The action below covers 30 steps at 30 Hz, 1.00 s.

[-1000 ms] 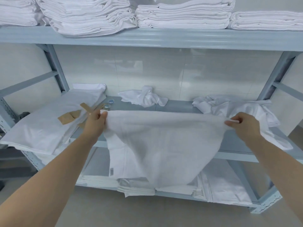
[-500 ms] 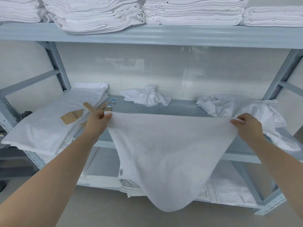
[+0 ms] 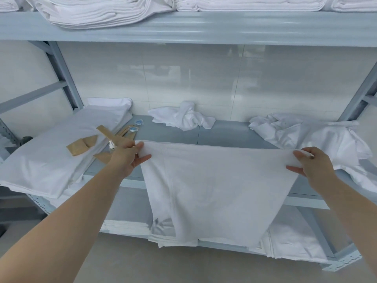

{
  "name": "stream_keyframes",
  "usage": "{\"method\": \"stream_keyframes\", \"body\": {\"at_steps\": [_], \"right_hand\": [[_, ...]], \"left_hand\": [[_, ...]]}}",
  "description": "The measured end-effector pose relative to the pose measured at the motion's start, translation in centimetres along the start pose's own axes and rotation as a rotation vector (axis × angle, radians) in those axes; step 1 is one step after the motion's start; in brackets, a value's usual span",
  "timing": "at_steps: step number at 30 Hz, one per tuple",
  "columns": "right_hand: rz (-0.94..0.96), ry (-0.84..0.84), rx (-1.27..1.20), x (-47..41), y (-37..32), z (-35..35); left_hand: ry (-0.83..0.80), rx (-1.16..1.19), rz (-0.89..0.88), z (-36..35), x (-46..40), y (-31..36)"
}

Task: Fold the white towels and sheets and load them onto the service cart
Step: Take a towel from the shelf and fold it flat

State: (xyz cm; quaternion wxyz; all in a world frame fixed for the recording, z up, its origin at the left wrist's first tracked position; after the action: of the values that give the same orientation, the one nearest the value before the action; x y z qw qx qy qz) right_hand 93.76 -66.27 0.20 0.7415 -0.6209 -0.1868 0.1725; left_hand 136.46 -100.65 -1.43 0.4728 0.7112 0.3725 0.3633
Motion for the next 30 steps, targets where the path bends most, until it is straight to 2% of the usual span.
{"method": "stream_keyframes", "body": {"at_steps": [11,21,27,30], "right_hand": [[0.141,0.008,0.027,-12.9,0.7,-4.4],[0.129,0.047,0.206,-26.7,5.4,-11.7],[0.148,0.114,0.281,-35.4,11.3,-16.3],[0.093,0.053,0.431,-37.4,14.2,-18.8]], "left_hand": [[0.197,-0.039,-0.018,-4.3,-11.5,-2.1],[0.243,-0.112,-0.056,-5.5,-25.8,-5.6],[0.249,-0.224,-0.118,-5.0,-36.7,-11.9],[0.240,-0.444,-0.102,-5.6,-38.9,-15.1]]}}
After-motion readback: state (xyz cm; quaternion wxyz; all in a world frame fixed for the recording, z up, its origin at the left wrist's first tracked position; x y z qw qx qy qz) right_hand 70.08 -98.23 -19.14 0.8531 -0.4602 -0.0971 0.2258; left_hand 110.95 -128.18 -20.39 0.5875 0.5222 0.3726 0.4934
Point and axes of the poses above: each hand's wrist, its own x-axis away from the middle knuckle, its own z-axis out of the back of the hand, y = z × x, the point moved 6 cm from there along -x, towards the middle knuckle, and after that the axes turned 8 degrees about -y, right-handed, at the moved point
